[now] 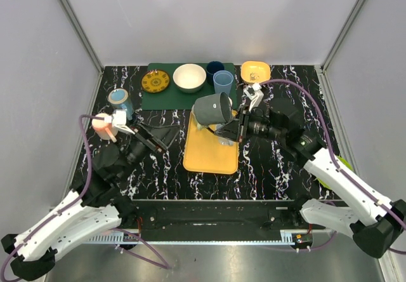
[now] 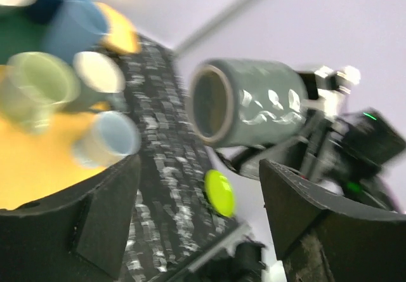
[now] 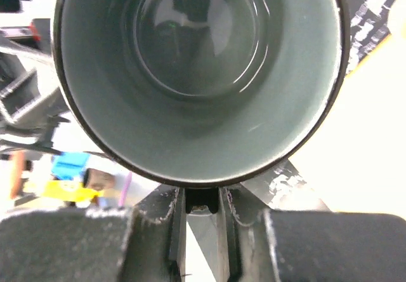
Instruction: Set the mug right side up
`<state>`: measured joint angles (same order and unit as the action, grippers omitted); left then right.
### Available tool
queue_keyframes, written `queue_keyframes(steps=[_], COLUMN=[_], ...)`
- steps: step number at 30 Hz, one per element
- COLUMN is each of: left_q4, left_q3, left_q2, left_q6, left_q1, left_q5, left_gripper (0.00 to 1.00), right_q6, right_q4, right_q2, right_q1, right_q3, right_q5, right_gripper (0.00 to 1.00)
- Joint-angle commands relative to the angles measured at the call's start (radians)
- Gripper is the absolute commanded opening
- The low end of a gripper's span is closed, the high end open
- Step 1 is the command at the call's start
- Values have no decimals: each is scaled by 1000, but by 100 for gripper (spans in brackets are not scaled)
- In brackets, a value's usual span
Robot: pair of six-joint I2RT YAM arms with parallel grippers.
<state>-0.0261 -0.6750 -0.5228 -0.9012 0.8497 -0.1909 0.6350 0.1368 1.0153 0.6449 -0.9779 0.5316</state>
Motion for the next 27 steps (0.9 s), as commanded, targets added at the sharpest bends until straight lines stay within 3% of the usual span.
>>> queue_keyframes(steps=[1,2,5,13,27], left_q4=[-530,-632,-725,-825,-865], left_q3=[-98,-98,-95,-101,-74], left_q2=[26,26,27,81,168], left_q6=[-36,-56,-99,-134,-133], left_q1=[-3,-3,-3,-4,-3], left_q5=[-445,-470,-521,-619,-634], left_gripper=[79,79,79,79,79], right_q6=[-250,-285,-323,-342,-322], right_q4=[273,294,333,363,380], right_q2=[57,90,159,357,686], right_q1=[106,128,196,295,317], right_q3=[-134,-140,-145,-188,-314], right_q5=[-302,-341,-462,-672,-745], right_gripper=[0,0,0,0,0])
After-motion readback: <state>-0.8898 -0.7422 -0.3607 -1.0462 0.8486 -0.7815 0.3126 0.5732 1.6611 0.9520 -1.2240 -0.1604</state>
